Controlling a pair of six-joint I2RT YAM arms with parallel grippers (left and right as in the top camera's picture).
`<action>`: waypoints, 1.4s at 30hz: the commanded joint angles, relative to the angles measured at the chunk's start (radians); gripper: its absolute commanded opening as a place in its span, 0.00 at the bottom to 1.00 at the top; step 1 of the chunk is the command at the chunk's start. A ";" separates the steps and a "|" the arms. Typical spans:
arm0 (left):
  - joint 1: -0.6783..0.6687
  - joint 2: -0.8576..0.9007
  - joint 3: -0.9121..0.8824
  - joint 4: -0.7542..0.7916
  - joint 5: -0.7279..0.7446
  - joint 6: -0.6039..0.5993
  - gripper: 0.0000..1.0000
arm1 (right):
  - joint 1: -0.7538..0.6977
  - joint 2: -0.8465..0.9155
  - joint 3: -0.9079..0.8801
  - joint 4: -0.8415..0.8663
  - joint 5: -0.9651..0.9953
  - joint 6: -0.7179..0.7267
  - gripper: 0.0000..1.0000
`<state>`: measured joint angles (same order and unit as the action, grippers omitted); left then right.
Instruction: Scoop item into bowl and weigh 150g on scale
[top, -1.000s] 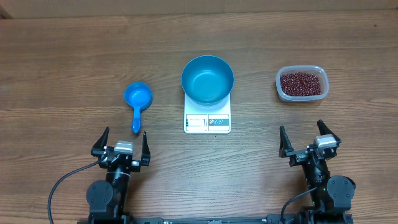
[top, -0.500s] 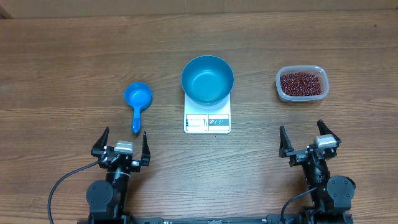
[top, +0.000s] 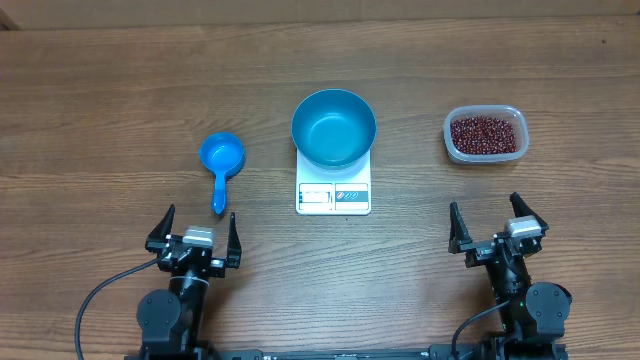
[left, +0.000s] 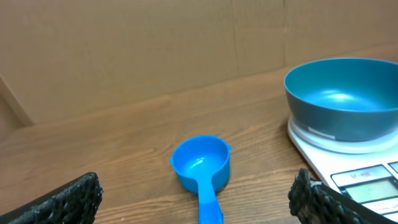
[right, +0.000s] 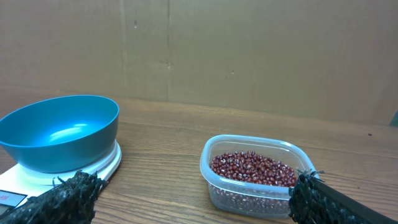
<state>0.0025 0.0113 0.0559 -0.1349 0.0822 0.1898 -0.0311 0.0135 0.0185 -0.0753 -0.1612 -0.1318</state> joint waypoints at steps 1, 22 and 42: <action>0.006 0.004 0.112 -0.054 -0.003 -0.006 1.00 | -0.004 -0.011 -0.010 0.006 -0.013 -0.016 1.00; 0.020 0.867 0.880 -0.500 0.074 0.145 1.00 | -0.004 -0.011 -0.010 0.006 -0.013 -0.016 1.00; 0.272 1.622 1.349 -0.911 0.273 0.288 0.99 | -0.004 -0.011 -0.010 0.006 -0.013 -0.015 1.00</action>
<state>0.2756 1.5654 1.3808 -1.0451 0.3588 0.4393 -0.0315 0.0128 0.0185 -0.0723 -0.1688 -0.1326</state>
